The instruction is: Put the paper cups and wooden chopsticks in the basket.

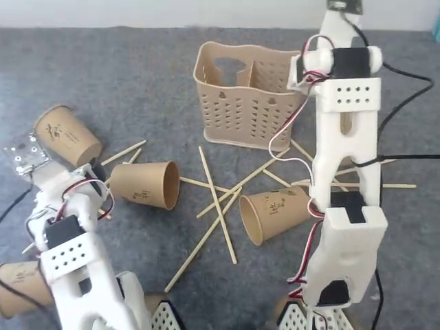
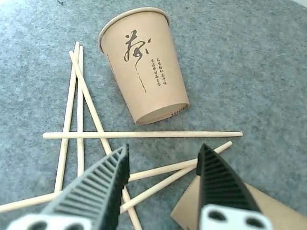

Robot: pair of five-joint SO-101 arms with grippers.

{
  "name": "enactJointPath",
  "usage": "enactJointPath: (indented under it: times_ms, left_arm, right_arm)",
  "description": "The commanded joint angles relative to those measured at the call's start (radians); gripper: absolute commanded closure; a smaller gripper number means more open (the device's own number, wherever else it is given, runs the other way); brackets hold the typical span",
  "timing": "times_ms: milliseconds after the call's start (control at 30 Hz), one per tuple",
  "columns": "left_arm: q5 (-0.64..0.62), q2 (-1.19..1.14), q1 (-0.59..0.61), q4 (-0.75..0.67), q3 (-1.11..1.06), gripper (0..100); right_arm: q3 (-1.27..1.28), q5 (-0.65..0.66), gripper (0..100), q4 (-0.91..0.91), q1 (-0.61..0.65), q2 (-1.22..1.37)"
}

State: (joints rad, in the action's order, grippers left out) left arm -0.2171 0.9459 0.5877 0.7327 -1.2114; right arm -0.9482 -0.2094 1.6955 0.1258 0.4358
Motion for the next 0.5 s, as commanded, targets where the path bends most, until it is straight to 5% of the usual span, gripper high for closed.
enactJointPath:
  times_ms: [0,467]
  left_arm:
    - [-0.008,0.031,-0.009,-0.017,0.01,78]
    - [-0.011,0.025,-0.008,0.032,0.038,78]
  right_arm:
    - [-0.014,0.017,84.2,0.012,-0.016,-0.061]
    - [0.117,0.012,84.1,0.107,0.035,-0.467]
